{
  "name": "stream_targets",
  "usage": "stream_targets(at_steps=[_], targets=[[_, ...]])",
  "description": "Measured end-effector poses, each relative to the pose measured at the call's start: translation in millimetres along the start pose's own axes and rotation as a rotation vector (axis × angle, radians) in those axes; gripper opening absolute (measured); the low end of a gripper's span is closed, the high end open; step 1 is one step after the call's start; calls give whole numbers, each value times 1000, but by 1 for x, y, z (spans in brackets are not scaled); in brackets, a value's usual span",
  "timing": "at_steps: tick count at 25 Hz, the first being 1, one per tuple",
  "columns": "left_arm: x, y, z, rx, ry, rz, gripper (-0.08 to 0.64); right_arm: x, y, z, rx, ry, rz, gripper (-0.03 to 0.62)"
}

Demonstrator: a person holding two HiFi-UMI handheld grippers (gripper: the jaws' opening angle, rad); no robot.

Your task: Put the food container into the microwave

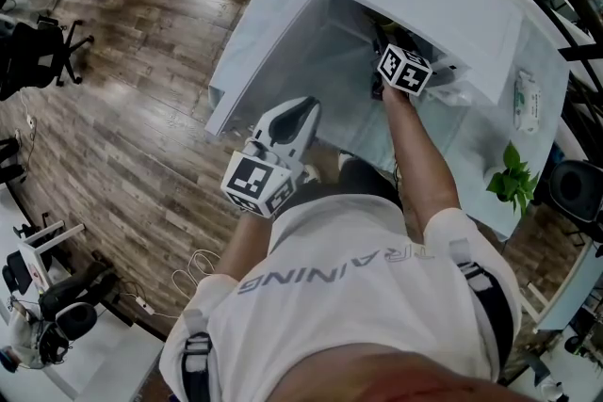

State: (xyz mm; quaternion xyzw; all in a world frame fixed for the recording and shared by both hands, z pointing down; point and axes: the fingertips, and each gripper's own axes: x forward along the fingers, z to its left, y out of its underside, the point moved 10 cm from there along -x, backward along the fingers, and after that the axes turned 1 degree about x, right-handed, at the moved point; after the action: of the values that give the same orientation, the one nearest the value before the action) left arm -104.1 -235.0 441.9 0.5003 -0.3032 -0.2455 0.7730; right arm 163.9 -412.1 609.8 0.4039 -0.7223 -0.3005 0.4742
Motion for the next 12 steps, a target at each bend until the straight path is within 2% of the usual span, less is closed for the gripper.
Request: stream_targets(at_steps=[5, 12], targets=[[-3, 2, 1, -9, -6, -8, 52, -1, 9, -3, -80, 40, 34, 261], [-10, 1, 1, -21, -2, -11, 52, -7, 9, -1, -76, 57, 44, 262]])
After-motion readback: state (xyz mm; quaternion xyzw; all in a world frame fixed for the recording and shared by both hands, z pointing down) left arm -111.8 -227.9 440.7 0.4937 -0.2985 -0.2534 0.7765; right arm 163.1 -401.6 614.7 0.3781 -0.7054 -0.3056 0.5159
